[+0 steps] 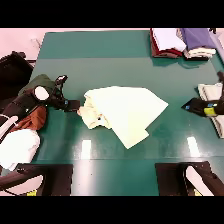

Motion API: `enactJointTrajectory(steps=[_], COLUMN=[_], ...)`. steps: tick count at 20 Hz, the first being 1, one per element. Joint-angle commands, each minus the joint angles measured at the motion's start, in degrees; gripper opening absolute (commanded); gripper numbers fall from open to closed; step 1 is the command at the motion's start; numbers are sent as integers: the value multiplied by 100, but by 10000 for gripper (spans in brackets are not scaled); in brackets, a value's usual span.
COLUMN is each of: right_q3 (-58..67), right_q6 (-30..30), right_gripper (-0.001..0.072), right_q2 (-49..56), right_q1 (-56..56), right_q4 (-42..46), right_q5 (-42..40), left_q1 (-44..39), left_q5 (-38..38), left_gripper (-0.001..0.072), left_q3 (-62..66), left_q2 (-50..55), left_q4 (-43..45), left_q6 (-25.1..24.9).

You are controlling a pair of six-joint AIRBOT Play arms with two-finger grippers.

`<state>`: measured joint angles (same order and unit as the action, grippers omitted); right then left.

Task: Fold the shirts.

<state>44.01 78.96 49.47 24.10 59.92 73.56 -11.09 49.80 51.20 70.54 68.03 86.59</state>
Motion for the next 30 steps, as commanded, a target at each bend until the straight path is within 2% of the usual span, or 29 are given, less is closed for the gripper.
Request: enactJointTrajectory(steps=[1, 6, 11, 12, 13, 15, 16, 20, 23, 27, 30], right_q3=[-807, -382, 348, 446, 555, 726, 793, 1121, 1834, 3156, 4155], right_q6=[-348, -330, -72, -72, -76, -160, -238, -446, -520, -553, -553], right_gripper=[447, 429, 420, 358, 332, 84, 21, 14, 14, 14, 14], right_q2=[704, 1908, 2983, 3110, 3217, 3289, 3272, 2719, 1805, 435, -310], right_q1=[291, -643, -1414, -1495, -1587, -1735, -1797, -1867, -1779, -1405, -970], right_q4=[-831, -1088, -1069, -1069, -1054, -1019, -1019, -1016, -632, -426, -424], right_q5=[-684, -1705, -1963, -1961, -1963, -1980, -2009, -2096, -1797, -1272, -872], left_q1=[31, 31, 31, 33, 31, 31, 33, 33, 33, 44, 44], left_q5=[-74, -76, -48, -44, -42, -9, 20, 229, 535, 616, 627], left_gripper=[21, 22, 22, 22, 21, 22, 22, 21, 22, 21, 21], left_q3=[11, 13, 13, 13, 22, 162, 315, 1335, 2514, 4113, 5080], left_q2=[-2, -2, -2, -2, -2, -2, -2, -4, -216, -984, -1609], left_q4=[162, 162, 162, 162, 162, 168, 195, 501, 1163, 2142, 2208], left_q6=[-9, -9, -4, -4, -2, -4, -4, 2, 61, 153, 146])
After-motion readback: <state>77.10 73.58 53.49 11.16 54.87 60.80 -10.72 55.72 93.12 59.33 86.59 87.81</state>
